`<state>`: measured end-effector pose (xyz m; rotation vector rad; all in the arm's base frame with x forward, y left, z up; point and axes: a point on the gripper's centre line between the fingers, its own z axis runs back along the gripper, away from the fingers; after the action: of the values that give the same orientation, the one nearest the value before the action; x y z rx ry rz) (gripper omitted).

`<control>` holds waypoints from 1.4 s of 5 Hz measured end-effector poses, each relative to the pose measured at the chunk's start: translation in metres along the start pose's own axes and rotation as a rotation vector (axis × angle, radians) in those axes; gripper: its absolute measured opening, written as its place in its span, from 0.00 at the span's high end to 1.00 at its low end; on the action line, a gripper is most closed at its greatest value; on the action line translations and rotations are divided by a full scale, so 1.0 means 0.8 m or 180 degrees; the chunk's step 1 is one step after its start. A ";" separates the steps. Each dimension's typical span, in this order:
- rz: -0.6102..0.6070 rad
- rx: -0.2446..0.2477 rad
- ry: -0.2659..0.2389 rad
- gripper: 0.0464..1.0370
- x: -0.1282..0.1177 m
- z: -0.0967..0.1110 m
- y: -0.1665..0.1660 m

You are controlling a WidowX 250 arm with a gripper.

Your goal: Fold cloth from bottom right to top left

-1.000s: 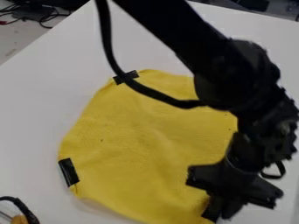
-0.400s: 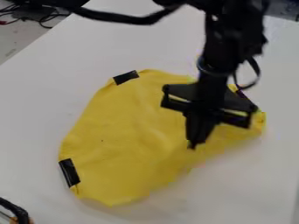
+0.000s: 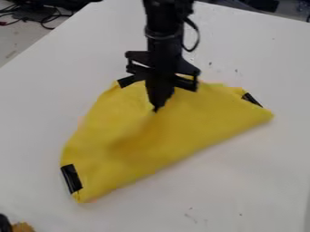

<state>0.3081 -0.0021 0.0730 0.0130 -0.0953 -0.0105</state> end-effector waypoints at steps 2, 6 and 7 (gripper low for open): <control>-0.0264 -0.0251 0.0183 0.97 0.023 -0.050 0.047; -0.0585 0.0194 -0.0024 0.04 0.066 -0.039 0.076; -0.0627 0.0326 -0.0286 0.03 0.081 -0.010 0.060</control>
<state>0.3735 0.0449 0.0720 0.1243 -0.1840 -0.2032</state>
